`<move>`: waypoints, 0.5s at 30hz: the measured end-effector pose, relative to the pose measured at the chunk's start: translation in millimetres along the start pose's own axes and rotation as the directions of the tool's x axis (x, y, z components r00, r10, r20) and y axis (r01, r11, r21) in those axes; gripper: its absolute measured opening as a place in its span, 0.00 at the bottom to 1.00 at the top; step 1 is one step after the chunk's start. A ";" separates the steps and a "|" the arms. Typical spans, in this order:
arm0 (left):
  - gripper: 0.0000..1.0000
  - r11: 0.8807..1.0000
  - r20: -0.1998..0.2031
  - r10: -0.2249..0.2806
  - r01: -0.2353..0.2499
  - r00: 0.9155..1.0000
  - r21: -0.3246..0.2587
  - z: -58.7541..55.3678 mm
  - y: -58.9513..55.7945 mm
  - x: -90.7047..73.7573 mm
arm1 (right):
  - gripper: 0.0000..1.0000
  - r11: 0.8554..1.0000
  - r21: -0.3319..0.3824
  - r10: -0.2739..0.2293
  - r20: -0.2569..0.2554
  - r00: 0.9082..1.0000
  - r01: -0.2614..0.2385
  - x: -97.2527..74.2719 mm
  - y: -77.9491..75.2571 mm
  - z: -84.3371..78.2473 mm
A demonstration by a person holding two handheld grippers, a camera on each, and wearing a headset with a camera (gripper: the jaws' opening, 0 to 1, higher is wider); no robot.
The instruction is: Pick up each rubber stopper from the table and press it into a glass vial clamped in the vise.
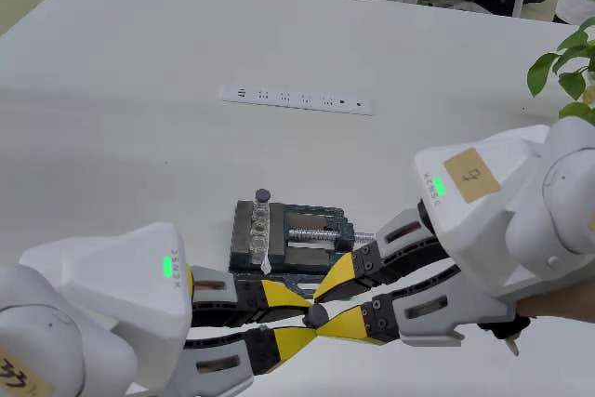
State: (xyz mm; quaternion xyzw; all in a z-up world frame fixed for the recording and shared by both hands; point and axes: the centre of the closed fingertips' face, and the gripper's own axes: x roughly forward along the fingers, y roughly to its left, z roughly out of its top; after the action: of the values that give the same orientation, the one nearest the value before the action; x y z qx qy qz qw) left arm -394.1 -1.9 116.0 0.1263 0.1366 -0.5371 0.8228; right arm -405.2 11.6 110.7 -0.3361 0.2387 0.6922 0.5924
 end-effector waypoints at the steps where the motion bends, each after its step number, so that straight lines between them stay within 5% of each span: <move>1: 0.04 1.000 -0.003 0.003 -0.003 1.000 0.006 -0.2 0.0 0.0 | 0.08 1.000 -0.003 -0.003 -0.002 1.000 0.003 0.4 -0.3 -0.1; 15: 0.04 0.999 -0.011 0.035 -0.036 0.999 -0.015 -2.4 6.0 -2.2 | 0.07 0.998 0.042 -0.037 -0.005 0.999 0.037 0.9 -7.1 -1.0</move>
State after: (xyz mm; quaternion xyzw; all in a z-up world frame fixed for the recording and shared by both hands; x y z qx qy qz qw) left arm -389.6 3.2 114.9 0.1252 0.1426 -0.5207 0.8324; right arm -398.1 12.8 109.8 -0.3295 0.2484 0.6751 0.6116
